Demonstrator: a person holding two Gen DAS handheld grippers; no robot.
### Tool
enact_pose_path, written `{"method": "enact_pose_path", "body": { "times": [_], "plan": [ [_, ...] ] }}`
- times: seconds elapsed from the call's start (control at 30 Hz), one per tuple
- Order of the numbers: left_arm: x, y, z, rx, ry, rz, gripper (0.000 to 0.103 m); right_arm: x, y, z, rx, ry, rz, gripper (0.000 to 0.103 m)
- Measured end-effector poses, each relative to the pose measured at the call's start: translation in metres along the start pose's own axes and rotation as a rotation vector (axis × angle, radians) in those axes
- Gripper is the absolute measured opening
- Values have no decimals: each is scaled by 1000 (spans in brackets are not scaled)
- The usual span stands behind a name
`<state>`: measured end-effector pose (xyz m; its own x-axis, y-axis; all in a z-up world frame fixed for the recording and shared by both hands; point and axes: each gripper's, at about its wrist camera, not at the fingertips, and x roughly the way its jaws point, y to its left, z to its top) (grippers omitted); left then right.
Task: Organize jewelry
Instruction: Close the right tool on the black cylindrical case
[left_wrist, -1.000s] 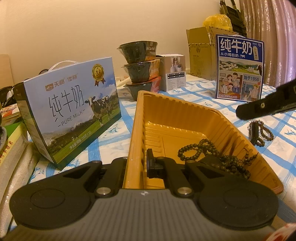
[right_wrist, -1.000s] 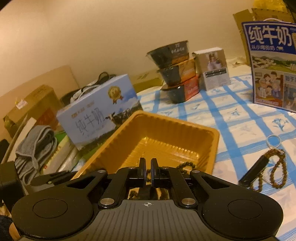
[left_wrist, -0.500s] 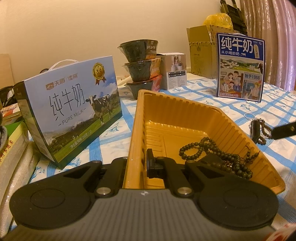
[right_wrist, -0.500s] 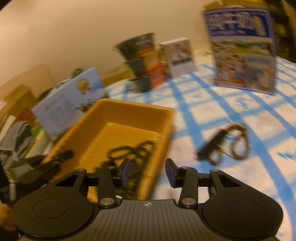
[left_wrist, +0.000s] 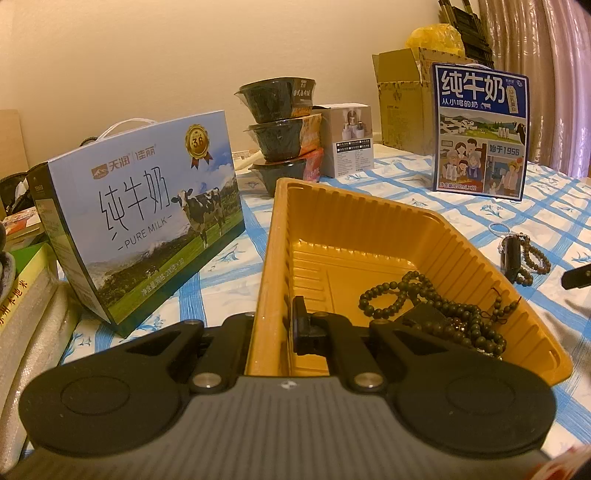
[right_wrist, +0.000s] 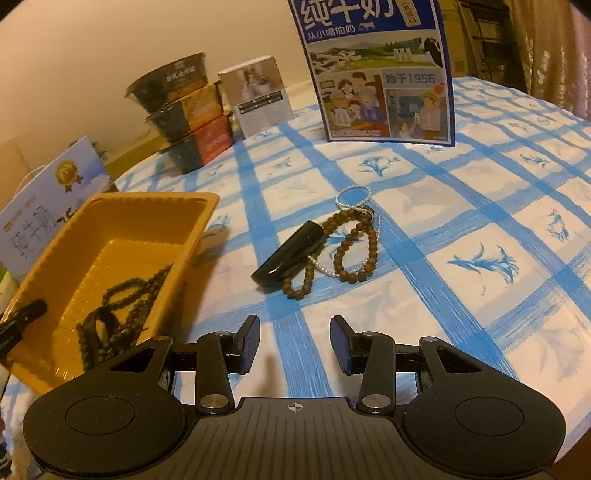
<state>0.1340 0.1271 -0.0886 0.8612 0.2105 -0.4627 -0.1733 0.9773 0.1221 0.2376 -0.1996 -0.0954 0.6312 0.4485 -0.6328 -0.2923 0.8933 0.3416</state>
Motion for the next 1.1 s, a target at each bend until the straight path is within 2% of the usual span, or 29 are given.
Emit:
{"method": "enact_pose_path", "body": {
  "times": [0.37, 0.87, 0.9, 1.0, 1.1],
  "plan": [
    [1, 0, 0, 3, 2, 0, 5, 39, 20, 19, 20, -1, 5, 42],
    [9, 5, 3, 16, -4, -22, 5, 75, 19, 33, 116, -35, -75, 42],
    [10, 5, 3, 14, -4, -23, 5, 76, 20, 33, 110, -38, -79, 34],
    [10, 6, 4, 10, -3, -25, 5, 78, 19, 35, 75, -26, -51, 23],
    [10, 6, 4, 8, -5, -25, 5, 73, 20, 33, 4, -16, -30, 20]
  ]
}}
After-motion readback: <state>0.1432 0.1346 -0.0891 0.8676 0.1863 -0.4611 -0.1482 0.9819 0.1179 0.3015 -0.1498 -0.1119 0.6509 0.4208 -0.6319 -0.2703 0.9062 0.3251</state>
